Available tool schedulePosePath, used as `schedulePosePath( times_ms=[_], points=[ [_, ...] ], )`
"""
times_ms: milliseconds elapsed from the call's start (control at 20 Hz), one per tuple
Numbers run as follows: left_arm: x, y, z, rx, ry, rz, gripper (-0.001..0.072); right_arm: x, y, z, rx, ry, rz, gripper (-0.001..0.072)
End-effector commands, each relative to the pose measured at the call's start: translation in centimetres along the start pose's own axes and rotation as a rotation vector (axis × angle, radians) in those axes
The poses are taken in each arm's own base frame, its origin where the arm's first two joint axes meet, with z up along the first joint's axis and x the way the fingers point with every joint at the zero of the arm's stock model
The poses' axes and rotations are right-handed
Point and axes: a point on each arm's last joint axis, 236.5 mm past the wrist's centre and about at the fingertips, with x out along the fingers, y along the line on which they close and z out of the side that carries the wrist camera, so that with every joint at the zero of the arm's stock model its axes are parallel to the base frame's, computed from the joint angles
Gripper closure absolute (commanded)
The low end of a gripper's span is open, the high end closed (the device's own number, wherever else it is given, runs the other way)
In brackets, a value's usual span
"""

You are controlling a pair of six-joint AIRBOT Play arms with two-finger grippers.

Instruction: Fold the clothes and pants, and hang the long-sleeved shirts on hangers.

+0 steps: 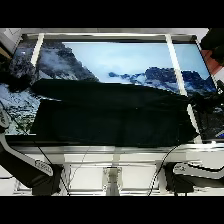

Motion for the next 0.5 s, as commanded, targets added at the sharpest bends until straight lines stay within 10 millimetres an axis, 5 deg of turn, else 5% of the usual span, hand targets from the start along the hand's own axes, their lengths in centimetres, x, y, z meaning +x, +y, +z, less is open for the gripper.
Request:
schedulePosePath(
  times_ms=[0,150,250,450],
  points=[
    [-2.4,4.7,-7.2,-0.057,0.284,0.117,0.0680,0.0,-0.1,0.4,-0.011,-0.015,-0.011,0.0244],
    [-2.2,4.3,-9.3,-0.019,0.395,0.093,0.0647,-0.8,-0.7,1.7,-0.012,-0.050,-0.051,0.0244],
    [-2.1,3.9,-9.2,0.017,0.397,0.089,0.0478,-1.9,-0.2,3.0,-0.022,-0.082,-0.046,0.0244],
    [-1.2,3.7,-6.7,0.056,0.286,0.086,0.0448,-2.9,0.3,3.8,-0.036,-0.082,-0.042,0.0244]
  ],
)
